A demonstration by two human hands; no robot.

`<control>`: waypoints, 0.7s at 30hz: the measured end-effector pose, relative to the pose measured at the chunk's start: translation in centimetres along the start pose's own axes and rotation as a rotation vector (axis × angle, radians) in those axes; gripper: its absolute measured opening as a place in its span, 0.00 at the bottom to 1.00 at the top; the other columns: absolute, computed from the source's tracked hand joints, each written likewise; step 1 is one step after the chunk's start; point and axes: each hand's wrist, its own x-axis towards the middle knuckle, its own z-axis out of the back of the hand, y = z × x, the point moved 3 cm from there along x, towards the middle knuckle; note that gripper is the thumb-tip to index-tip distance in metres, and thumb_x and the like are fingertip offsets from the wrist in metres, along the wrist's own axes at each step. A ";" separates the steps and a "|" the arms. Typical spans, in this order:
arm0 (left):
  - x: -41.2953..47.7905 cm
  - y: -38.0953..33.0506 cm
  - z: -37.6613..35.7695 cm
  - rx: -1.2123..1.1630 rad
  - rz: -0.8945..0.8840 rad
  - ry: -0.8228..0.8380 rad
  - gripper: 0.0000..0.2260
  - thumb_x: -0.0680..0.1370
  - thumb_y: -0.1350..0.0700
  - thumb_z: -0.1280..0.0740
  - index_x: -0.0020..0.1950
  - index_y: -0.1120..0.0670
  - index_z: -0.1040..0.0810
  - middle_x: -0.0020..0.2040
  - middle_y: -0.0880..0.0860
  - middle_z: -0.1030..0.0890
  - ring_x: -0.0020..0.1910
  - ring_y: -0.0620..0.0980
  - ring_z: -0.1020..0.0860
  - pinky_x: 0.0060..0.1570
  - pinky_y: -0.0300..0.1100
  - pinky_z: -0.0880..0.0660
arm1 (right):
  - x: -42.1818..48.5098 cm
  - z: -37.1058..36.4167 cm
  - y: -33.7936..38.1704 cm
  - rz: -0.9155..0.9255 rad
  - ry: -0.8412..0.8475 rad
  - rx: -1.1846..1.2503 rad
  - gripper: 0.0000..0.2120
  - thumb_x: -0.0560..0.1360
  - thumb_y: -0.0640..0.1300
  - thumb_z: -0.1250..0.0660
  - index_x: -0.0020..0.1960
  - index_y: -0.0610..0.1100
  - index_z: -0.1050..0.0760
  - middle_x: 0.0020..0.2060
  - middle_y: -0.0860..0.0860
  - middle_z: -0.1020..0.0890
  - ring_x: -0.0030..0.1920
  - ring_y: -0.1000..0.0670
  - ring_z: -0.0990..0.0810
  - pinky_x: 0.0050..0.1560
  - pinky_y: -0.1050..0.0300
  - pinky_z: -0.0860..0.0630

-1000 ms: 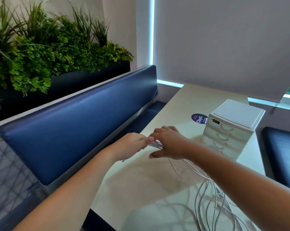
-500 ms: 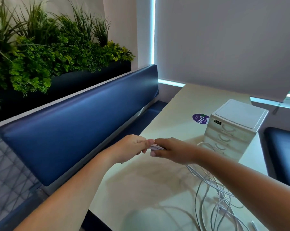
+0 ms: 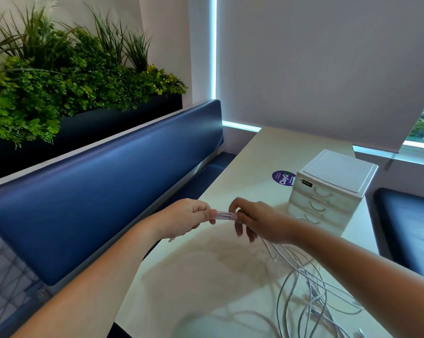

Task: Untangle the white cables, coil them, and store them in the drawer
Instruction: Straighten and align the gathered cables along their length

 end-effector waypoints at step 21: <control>0.6 -2.0 -1.2 0.092 0.015 0.030 0.17 0.79 0.37 0.40 0.47 0.48 0.20 0.30 0.46 0.33 0.22 0.41 0.36 0.23 0.35 0.37 | -0.3 0.8 -0.4 0.127 -0.354 -0.334 0.10 0.73 0.52 0.31 0.45 0.49 0.31 0.41 0.55 0.31 0.37 0.51 0.31 0.38 0.57 0.32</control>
